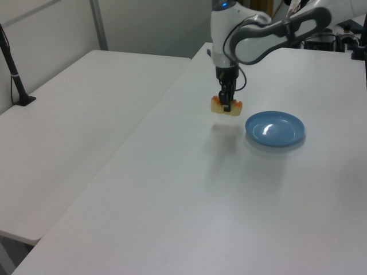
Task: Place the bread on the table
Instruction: 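Lift the bread roll off the plate and move it beside the plate, then open the gripper to release the bread roll onto the table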
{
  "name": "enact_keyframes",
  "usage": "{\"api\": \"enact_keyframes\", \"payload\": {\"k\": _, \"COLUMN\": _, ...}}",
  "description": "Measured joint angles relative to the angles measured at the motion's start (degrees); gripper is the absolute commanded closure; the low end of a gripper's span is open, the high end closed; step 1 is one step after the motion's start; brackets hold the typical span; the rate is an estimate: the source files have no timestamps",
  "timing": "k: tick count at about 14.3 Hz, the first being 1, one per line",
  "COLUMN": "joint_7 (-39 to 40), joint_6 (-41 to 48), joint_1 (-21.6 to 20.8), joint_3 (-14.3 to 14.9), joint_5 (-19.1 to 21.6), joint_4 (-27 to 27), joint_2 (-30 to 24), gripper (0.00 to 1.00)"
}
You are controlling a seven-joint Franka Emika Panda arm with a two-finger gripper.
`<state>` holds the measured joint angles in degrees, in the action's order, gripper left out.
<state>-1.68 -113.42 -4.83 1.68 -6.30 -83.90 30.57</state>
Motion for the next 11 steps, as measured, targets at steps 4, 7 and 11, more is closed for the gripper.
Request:
{"api": "enact_keyframes", "payload": {"k": 4, "joint_7": -0.03, "joint_6": -4.0, "joint_1": -0.27, "joint_3": -0.02, "joint_5": 0.0, "joint_4": 1.69, "joint_2": 4.6, "gripper": 0.17}}
{"api": "enact_keyframes", "payload": {"k": 7, "joint_7": -0.15, "joint_6": -4.54, "joint_1": -0.74, "joint_3": -0.03, "joint_5": 0.0, "joint_4": 1.97, "joint_2": 5.44, "gripper": 0.0}}
{"api": "enact_keyframes", "payload": {"k": 11, "joint_7": -0.18, "joint_6": -4.05, "joint_1": -0.64, "joint_3": 0.02, "joint_5": 0.0, "joint_4": 3.96, "joint_2": 3.45, "gripper": 0.0}}
